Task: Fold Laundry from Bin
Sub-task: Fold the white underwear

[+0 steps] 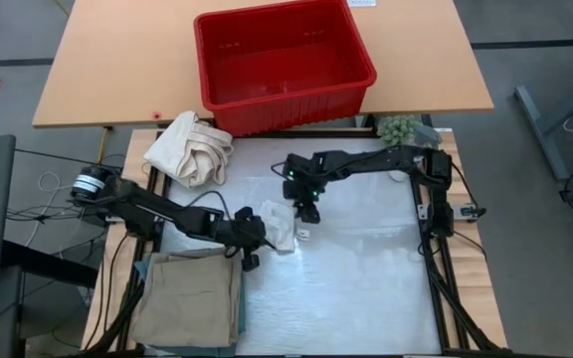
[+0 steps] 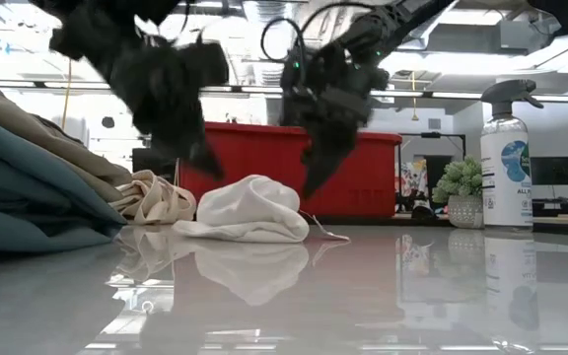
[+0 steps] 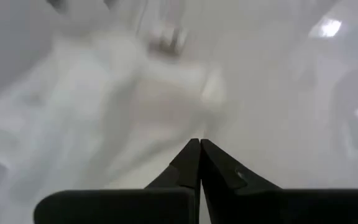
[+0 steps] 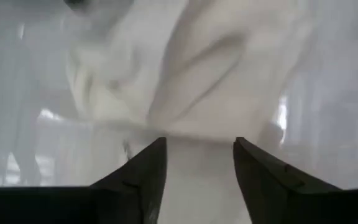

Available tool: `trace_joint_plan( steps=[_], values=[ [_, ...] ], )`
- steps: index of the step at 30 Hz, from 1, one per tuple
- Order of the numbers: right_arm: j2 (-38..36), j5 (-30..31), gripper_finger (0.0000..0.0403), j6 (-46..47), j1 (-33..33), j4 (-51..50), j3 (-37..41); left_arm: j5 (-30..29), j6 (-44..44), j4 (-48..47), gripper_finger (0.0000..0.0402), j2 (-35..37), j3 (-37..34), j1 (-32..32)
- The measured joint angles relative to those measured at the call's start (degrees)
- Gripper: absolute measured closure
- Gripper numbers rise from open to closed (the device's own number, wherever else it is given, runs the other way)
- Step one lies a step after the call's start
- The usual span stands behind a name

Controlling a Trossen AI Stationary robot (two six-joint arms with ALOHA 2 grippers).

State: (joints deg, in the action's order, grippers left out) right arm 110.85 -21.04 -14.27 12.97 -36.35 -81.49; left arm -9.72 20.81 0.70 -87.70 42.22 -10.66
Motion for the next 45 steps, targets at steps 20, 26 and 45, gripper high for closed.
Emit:
trace_joint_plan(
  steps=[20,26,45],
  values=[
    [1.68,3.51,0.0375,-4.29,-1.03,11.86,5.00,-6.74,1.79,20.90,0.0401,2.85,0.17,1.16],
    [4.14,3.72,0.0389,-3.40,-1.04,11.76,5.02,-7.06,4.59,20.32,0.0401,2.86,0.39,1.13],
    [3.21,3.28,0.0373,51.24,-10.88,5.49,2.01,-2.21,9.61,15.04,0.0402,2.88,0.42,-0.68]
  ],
)
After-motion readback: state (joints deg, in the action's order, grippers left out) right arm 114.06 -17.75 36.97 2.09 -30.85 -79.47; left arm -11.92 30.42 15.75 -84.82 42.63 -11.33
